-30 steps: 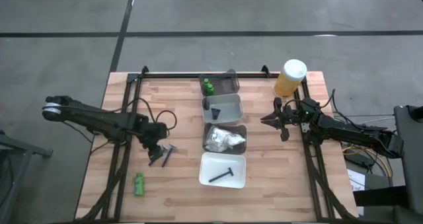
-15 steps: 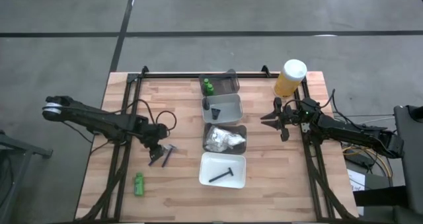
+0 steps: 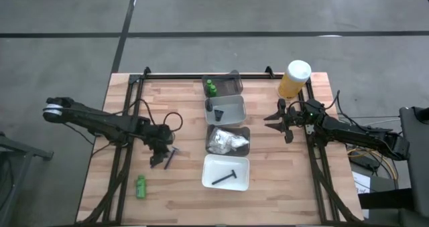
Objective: Pick & Place Travel size toiletries
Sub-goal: Put the left blue razor into the white bin
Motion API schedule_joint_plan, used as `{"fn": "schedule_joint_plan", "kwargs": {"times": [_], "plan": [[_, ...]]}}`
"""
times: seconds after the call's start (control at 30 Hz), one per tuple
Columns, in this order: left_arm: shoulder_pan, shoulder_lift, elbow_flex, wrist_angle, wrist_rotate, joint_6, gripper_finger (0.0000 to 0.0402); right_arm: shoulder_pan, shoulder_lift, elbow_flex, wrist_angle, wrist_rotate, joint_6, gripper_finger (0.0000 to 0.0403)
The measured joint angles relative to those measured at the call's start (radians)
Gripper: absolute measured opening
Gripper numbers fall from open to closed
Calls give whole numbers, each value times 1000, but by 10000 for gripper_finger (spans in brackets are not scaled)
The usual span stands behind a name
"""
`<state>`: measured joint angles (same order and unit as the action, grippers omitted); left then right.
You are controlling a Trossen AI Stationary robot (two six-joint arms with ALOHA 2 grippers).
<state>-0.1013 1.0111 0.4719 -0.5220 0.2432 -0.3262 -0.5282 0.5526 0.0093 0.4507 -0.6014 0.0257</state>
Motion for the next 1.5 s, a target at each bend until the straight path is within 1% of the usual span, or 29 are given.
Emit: {"fn": "schedule_joint_plan", "kwargs": {"times": [0.27,0.5,0.67,0.77,0.87,0.97,1.07,1.37,1.5], "plan": [[-5,0,85,-2,2,261,120,0,0,0,0,0,0,143],[-29,0,129,-77,0,581,82,0,0,0,0,0,0,156],[-31,0,130,-104,-1,786,59,0,0,0,0,0,0,166],[-31,0,130,-136,-13,977,55,0,0,0,0,0,0,173],[-31,0,129,-161,-62,1185,55,0,0,0,0,0,0,179],[-31,1,128,-159,-104,1311,55,0,0,0,0,0,0,185],[-31,1,128,-159,-106,1352,55,0,0,0,0,0,0,189],[-31,0,128,-160,-106,1343,55,0,0,0,0,0,0,200],[-31,0,128,-159,-95,1341,55,0,0,0,0,0,0,199]]}}
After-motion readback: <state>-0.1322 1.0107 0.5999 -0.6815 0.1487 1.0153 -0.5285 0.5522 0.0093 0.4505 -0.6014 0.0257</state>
